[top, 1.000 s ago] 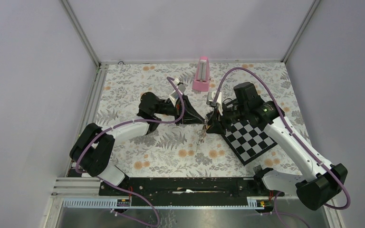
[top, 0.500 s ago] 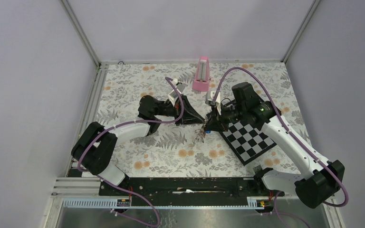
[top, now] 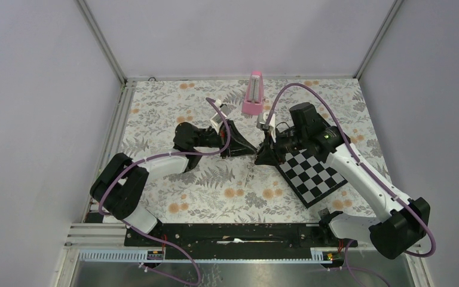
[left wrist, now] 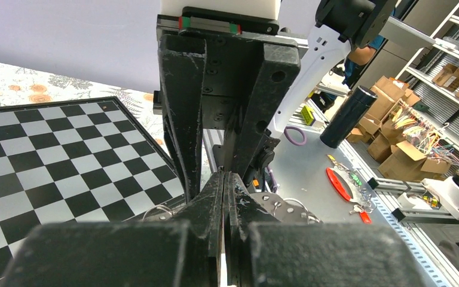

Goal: Put the keys on the keyring

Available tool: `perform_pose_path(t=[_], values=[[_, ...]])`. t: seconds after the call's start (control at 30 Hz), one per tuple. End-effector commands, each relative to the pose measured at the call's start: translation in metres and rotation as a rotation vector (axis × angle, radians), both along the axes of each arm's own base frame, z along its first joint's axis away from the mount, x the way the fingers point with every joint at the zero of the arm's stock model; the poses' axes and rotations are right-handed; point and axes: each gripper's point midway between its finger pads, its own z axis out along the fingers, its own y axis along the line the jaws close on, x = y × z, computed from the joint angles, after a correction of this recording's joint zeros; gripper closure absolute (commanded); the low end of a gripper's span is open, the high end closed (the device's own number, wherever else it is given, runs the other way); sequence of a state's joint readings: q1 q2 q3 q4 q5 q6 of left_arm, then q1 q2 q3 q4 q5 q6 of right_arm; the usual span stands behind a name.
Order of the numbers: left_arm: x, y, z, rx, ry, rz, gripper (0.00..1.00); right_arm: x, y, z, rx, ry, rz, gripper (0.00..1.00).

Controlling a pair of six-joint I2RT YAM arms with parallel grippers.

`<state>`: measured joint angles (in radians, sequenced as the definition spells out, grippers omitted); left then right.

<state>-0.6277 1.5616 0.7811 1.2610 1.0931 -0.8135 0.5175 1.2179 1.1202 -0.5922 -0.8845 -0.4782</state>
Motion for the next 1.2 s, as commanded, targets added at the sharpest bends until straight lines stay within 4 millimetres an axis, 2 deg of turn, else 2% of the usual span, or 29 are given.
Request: perform_pose_path(t=[0.0,0.13,0.33,0.6,1.17], values=[[-0.001,0.001,0.017,-0.073,-0.068,0.023,1.0,0.005,-0.002,0.019,0.033,-0.062,-0.016,0.65],[-0.001,0.004,0.019,-0.078,-0.08,0.027,1.0,0.006,-0.013,0.025,0.027,-0.104,-0.047,0.59],[-0.003,0.006,0.021,-0.084,-0.09,0.018,1.0,0.002,-0.022,0.03,0.028,-0.129,-0.053,0.55],[-0.003,0.006,0.018,-0.081,-0.088,0.01,1.0,0.004,-0.014,0.044,0.076,-0.108,-0.032,0.59],[-0.004,0.004,0.009,-0.06,-0.081,0.0,1.0,0.008,-0.007,0.051,0.101,-0.081,-0.026,0.62]])
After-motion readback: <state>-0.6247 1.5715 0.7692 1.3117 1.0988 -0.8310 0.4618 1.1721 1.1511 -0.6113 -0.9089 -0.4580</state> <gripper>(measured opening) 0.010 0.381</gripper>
